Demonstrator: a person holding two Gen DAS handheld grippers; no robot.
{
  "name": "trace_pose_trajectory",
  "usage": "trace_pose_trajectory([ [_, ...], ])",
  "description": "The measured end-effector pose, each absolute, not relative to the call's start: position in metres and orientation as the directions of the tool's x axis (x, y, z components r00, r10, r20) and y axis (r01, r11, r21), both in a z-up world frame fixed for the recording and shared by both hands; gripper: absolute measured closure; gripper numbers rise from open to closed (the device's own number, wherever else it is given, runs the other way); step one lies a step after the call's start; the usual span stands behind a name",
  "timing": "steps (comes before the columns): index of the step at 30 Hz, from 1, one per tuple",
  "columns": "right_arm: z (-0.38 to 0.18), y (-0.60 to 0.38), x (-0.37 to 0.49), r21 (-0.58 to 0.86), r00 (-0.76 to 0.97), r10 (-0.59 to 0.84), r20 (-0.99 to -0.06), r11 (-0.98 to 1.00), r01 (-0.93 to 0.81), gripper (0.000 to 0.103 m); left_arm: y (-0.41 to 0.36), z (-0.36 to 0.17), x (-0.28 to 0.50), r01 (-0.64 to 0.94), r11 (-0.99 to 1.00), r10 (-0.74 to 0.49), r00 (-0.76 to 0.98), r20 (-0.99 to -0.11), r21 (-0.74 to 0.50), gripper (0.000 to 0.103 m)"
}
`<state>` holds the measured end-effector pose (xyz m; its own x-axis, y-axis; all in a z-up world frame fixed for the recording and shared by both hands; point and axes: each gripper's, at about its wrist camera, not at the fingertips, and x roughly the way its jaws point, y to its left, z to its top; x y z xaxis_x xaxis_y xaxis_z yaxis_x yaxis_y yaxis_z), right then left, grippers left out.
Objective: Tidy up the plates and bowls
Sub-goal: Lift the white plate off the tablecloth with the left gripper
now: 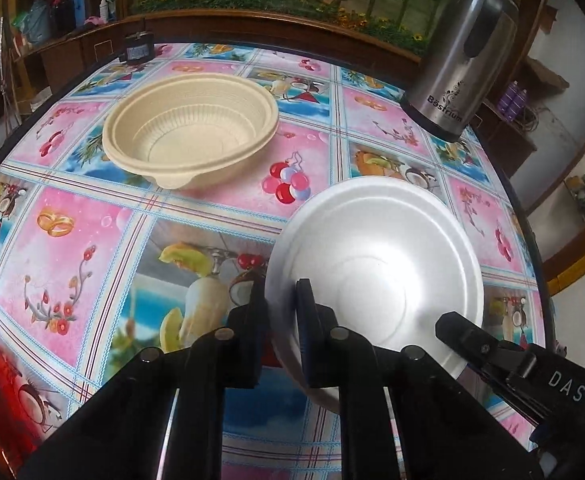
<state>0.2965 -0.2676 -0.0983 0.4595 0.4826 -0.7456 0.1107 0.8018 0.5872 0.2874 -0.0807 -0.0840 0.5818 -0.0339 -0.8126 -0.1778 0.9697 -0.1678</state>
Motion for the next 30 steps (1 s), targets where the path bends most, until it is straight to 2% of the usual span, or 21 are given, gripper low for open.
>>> trace_pose_trajectory([
  [7, -0.094, -0.270, 0.283, 0.590, 0.464, 0.485, -0.741, 0.801, 0.104, 0.096, -0.077, -0.074, 0.271, -0.157, 0.970, -0.061, 0.585, -0.808, -0.188, 0.093],
  [30, -0.063, -0.253, 0.202, 0.591, 0.492, 0.511, -0.705, 0.806, 0.011, 0.095, -0.064, -0.040, 0.185, -0.130, 0.981, -0.026, 0.647, -0.762, -0.144, 0.093],
])
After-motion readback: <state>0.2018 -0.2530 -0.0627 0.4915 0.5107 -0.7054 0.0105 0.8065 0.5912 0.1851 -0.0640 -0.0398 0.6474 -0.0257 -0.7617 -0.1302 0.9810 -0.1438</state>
